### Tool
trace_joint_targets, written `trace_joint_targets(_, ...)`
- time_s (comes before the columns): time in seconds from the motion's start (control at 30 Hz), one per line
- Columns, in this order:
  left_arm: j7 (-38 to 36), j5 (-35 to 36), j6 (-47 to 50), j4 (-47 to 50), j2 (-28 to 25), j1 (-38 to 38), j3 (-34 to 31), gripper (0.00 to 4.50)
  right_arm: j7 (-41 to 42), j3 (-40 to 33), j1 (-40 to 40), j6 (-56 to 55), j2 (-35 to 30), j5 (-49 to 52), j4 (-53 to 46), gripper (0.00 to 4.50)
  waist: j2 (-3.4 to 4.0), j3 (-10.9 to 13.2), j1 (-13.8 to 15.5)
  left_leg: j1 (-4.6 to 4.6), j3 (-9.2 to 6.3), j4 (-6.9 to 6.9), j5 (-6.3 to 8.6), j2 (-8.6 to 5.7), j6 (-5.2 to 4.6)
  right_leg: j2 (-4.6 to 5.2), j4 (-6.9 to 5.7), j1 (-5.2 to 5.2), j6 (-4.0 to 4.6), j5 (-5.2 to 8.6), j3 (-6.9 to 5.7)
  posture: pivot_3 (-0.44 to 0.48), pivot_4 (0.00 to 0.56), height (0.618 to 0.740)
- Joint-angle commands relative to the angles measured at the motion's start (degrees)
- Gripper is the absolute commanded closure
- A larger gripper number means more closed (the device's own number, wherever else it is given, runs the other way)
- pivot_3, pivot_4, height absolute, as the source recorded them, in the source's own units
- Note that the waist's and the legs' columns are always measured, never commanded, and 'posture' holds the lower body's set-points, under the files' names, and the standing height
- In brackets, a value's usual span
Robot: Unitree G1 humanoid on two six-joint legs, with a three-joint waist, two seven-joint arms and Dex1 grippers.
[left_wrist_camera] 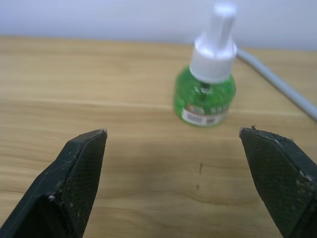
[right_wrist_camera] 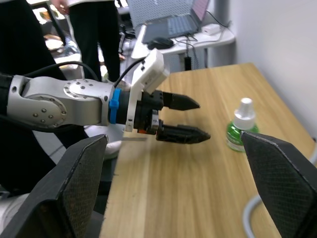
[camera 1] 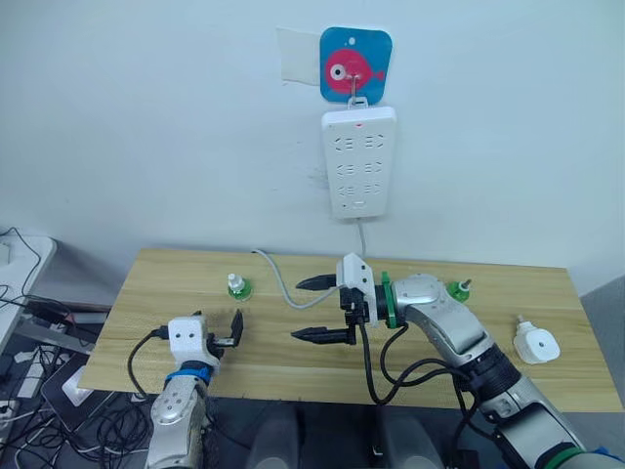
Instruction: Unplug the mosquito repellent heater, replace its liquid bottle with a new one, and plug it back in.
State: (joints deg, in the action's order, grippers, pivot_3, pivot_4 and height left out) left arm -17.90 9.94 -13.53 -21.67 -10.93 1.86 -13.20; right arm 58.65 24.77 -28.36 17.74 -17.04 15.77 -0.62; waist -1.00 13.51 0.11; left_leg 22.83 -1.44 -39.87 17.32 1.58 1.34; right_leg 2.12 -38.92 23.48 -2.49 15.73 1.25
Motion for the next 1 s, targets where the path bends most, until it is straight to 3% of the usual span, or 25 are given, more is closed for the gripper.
trace_joint_targets(0.03,-2.6,0.3,-4.0,-5.8,-1.7,-4.0,0.0,0.00,-2.6,-2.2,-0.3,2.5,0.2,0.3,-4.6,0.02,0.00,0.1,-0.1,0.00,-0.03,0.00,0.00,0.00,0.00,0.00,-0.01,-0.01,0.02,0.01,-0.04,0.053,0.276,0.740)
trace_joint_targets(0.53,-6.7,-1.3,-13.5,-30.7,-4.5,-19.4,0.6,0.00,-9.8,-5.2,-0.1,10.2,0.0,0.9,-9.7,0.02,-0.02,0.5,-1.5,0.05,-0.19,0.01,0.00,-0.01,0.00,0.00,0.01,-0.02,0.06,0.04,-0.25,-0.010,0.294,0.740)
trace_joint_targets(0.63,-6.5,-1.7,-14.9,-33.7,-4.4,-21.4,0.7,0.59,-10.4,-6.1,0.1,11.8,0.1,1.9,-10.1,0.00,-0.06,0.6,-1.8,0.06,-0.19,0.01,0.00,-0.01,0.00,0.00,0.01,-0.02,0.06,0.04,-0.25,-0.010,0.293,0.740)
trace_joint_targets(0.8,-5.7,-1.4,-16.6,-34.8,-3.4,-22.0,0.4,2.13,-10.9,-6.9,0.0,13.2,-0.2,2.4,-10.6,0.00,-0.06,0.6,-2.0,0.06,-0.19,0.04,0.00,0.01,0.00,-0.01,0.02,-0.01,0.06,0.05,-0.25,-0.018,0.287,0.740)
trace_joint_targets(0.9,-5.6,-1.6,-17.2,-33.1,-2.7,-20.6,0.8,2.25,-11.2,-7.5,-0.2,13.6,-0.3,2.5,-10.6,0.00,-0.06,0.6,-2.0,0.07,-0.19,0.04,0.00,0.02,0.00,0.01,0.04,-0.01,0.06,0.05,-0.24,-0.014,0.282,0.740)
trace_joint_targets(1.0,-7.3,-4.6,-15.9,-21.7,-3.4,-17.1,4.8,2.25,-11.2,-8.6,0.1,13.2,-1.5,2.2,-10.6,0.00,-0.05,0.7,-2.0,0.08,-0.19,0.05,0.00,0.02,0.00,0.03,0.05,-0.01,0.06,0.05,-0.23,-0.002,0.272,0.740)
